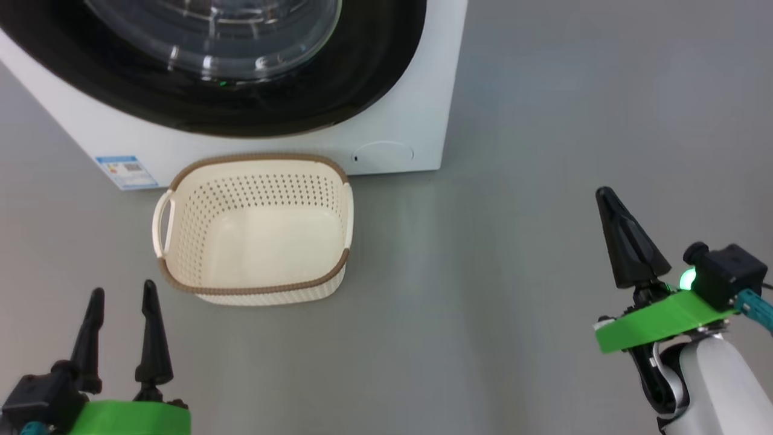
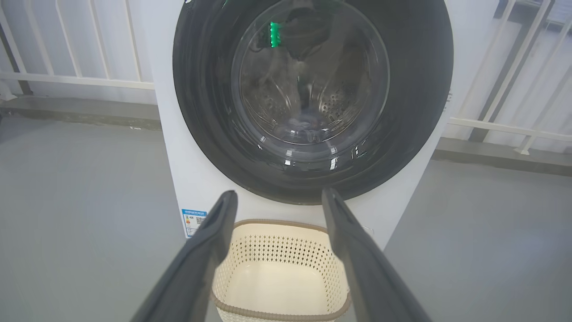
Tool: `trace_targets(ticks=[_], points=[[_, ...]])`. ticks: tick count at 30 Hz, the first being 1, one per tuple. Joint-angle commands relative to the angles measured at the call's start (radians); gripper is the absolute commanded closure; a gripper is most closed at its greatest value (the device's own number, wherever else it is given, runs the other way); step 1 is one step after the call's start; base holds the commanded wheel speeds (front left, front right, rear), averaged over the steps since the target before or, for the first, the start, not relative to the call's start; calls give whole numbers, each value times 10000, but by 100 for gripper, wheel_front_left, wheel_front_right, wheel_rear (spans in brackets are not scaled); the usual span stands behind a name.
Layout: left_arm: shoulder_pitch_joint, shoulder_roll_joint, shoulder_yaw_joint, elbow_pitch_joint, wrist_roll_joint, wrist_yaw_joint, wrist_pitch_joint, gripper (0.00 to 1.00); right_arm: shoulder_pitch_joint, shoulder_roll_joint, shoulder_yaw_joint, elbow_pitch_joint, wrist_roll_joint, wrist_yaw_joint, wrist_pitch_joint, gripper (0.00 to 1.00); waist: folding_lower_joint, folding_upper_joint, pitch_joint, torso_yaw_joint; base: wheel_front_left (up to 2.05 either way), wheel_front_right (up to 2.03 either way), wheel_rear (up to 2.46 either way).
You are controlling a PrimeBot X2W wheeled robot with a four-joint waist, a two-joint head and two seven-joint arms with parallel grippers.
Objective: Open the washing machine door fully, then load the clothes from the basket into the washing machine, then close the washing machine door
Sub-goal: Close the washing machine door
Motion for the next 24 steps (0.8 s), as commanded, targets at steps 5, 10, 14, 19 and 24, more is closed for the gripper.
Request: trace_targets(ticks=[5, 10, 14, 19, 24], points=[[287, 181, 251, -67, 235, -15, -53, 0, 934, 268, -213, -446, 68, -55, -40, 100, 0, -1, -845, -423, 0, 0, 0], [514, 173, 329, -18, 262, -15, -53, 0, 1431, 419, -436, -589, 13, -55, -43, 81, 0, -1, -1144, -472, 0, 0, 0], [746, 159, 418, -12, 309, -13, -53, 0, 1716, 513, -495, -645, -68, -55, -44, 53, 0, -1, -1350, -515, 0, 0, 0], [980, 144, 443, 2, 363, 52, -53, 0, 2001, 683, -672, -772, -244, -55, -44, 0, 0, -1, -1583, -496, 0, 0, 0], [1193, 138, 538, 52, 396, 188, -53, 0, 2268, 819, -848, -890, -494, -55, -44, 0, 0, -1, -1717, -497, 0, 0, 0]])
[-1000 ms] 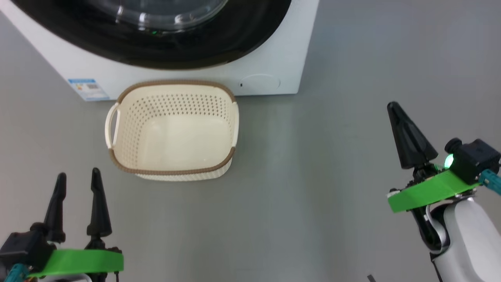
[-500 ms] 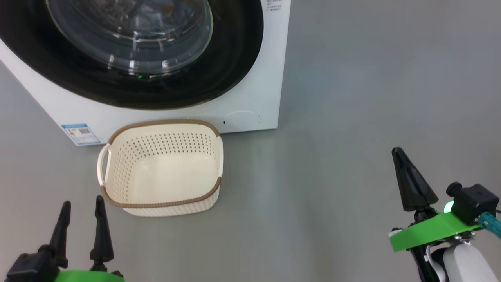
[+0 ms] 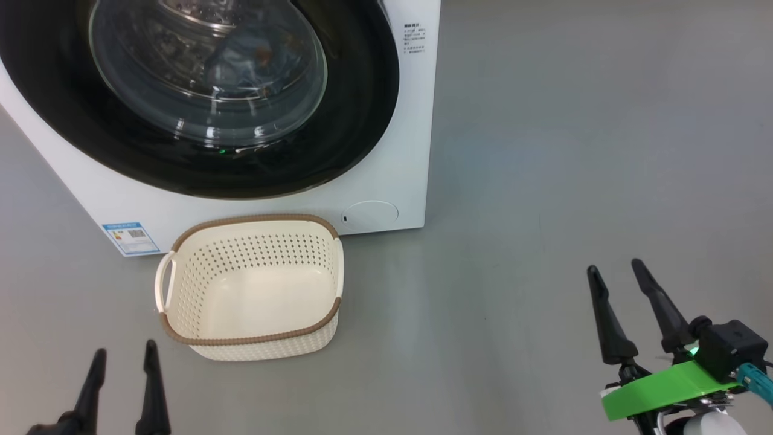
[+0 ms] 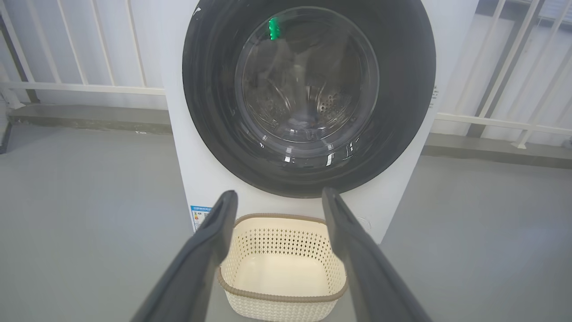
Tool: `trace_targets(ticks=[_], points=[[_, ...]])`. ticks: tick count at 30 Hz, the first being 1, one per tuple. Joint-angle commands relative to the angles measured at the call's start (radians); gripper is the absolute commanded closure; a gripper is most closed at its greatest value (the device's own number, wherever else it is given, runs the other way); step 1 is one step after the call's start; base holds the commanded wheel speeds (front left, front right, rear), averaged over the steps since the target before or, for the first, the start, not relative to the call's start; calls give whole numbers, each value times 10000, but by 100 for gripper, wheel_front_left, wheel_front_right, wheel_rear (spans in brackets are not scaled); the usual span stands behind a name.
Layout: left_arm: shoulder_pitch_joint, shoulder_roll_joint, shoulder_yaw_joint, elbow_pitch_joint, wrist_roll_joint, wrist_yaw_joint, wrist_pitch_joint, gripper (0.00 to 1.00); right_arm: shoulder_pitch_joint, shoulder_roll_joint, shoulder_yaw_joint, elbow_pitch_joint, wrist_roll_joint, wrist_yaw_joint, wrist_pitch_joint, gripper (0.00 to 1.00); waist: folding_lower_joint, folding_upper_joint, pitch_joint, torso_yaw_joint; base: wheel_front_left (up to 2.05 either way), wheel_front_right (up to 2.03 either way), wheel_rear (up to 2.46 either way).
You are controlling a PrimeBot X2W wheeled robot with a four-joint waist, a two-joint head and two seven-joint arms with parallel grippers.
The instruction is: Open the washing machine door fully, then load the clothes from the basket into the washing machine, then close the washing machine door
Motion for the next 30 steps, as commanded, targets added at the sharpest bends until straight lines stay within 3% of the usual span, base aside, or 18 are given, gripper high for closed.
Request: trace_targets(ticks=[1, 30], points=[[-141, 127, 420, -222, 57, 98, -55, 0, -4, -33, 91, -312, -197, -15, -44, 0, 1, 0, -53, -4, 0, 0, 0], [88, 120, 541, -565, 267, 121, -55, 0, 208, 173, -113, -456, -442, -15, -45, 0, 1, 0, -59, 114, 0, 0, 0]])
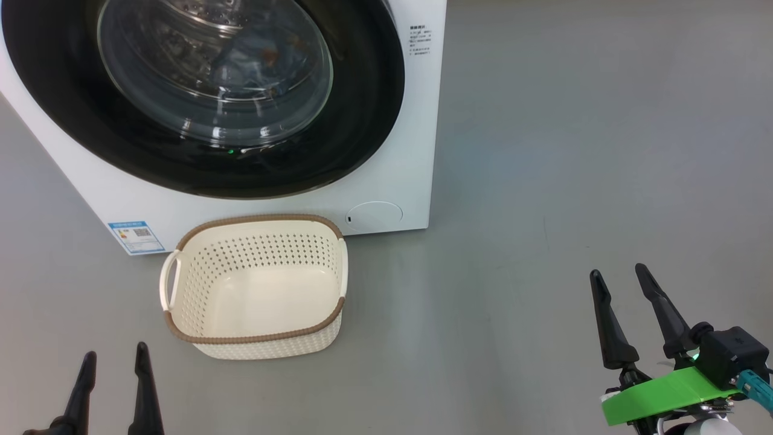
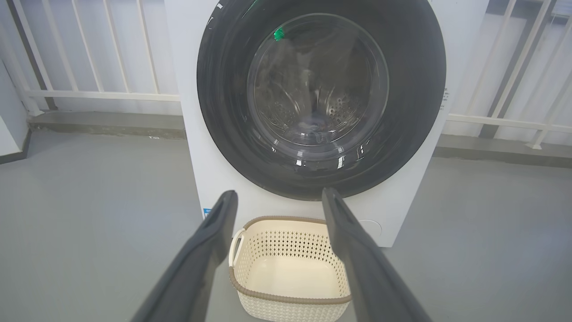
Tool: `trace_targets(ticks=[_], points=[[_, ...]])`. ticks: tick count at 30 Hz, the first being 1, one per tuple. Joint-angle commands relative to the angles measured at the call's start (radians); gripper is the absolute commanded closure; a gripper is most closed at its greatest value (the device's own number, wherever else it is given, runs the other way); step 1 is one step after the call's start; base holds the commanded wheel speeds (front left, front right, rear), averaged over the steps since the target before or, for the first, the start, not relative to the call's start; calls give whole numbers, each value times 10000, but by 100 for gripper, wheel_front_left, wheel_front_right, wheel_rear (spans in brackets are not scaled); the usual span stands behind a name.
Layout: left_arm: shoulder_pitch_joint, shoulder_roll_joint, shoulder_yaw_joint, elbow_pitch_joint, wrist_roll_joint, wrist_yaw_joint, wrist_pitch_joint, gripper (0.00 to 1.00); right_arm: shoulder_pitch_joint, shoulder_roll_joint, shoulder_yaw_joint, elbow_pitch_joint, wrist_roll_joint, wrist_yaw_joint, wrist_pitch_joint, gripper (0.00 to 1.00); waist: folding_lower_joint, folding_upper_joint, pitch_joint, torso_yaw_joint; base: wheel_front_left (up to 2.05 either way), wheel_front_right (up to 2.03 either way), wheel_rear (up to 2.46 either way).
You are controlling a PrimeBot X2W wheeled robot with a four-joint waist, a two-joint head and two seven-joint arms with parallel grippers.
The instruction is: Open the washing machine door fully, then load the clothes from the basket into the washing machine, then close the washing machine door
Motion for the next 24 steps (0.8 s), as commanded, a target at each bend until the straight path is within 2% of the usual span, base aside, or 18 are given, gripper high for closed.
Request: trace_targets(ticks=[1, 16, 17, 24], points=[[-133, 120, 311, -334, 94, 48, -55, 0, -24, -65, 151, -290, -74, -13, -45, 0, 0, 0, 4, 7, 0, 0, 0], [-158, 119, 260, -348, 80, 31, -55, 0, -77, -41, 143, -303, -58, -13, -45, 0, 0, 0, 46, 87, 0, 0, 0], [-3, 0, -46, -77, 29, 0, 0, 100, -1, 0, -38, -32, 2, 0, 0, 100, 0, 0, 47, 88, 0, 0, 0], [-81, -195, -61, 506, -326, -7, 139, 100, 50, 55, 64, 505, 358, 2, 82, 100, 3, 0, 34, 91, 0, 0, 0]])
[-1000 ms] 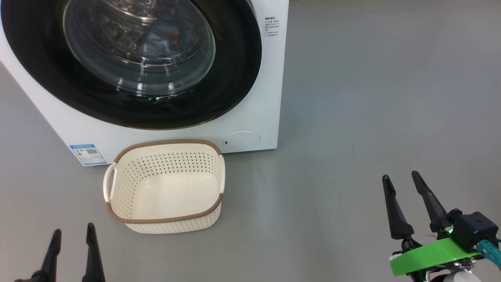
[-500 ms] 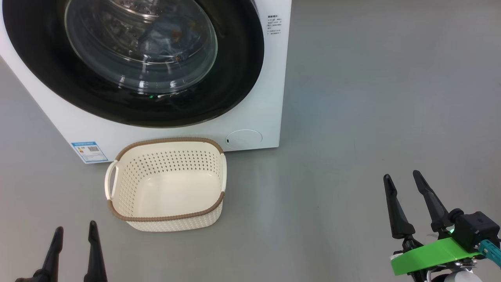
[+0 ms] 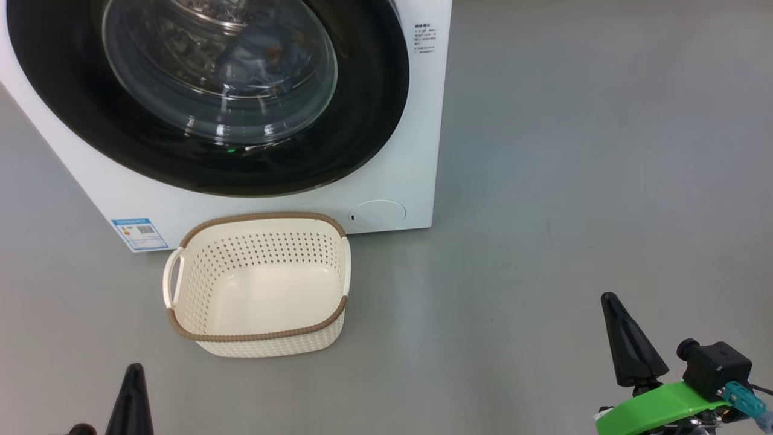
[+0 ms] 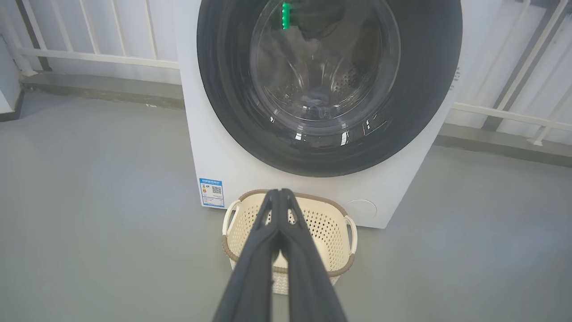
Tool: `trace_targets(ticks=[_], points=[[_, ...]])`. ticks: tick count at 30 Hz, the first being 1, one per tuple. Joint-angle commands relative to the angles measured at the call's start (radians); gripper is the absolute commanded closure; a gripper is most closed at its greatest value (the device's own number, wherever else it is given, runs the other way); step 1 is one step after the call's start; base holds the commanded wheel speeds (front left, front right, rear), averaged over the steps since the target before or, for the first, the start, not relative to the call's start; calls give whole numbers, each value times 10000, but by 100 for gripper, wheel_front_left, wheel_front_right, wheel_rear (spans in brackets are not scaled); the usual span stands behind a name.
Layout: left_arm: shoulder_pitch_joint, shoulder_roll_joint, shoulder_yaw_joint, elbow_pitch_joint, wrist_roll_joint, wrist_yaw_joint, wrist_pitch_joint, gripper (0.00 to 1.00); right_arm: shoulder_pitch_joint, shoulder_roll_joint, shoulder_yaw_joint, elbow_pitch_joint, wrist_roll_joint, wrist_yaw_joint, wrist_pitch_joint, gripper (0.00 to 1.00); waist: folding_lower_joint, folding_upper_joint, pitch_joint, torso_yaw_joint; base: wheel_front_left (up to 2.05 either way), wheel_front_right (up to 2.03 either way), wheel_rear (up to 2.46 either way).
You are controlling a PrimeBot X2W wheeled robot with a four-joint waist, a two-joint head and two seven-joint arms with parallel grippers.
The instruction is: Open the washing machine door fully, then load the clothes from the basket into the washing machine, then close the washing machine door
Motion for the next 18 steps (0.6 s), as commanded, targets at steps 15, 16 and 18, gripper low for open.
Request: trace_targets(ticks=[15, 16, 18], points=[[-314, 143, -1, 17, -1908, -29, 445, 100, -237, -40, -54, -101, 1979, 0, 412, 100, 1, 0, -65, 14, 0, 0, 0], [-331, 145, -3, 30, -2021, -31, 474, 100, -242, -40, -58, -92, 2092, 0, 438, 100, 1, 0, -69, 15, 0, 0, 0], [-381, 153, -9, 70, -2360, -36, 560, 100, -256, -40, -69, -64, 2429, -1, 517, 100, 0, 0, -81, 18, 0, 0, 0]])
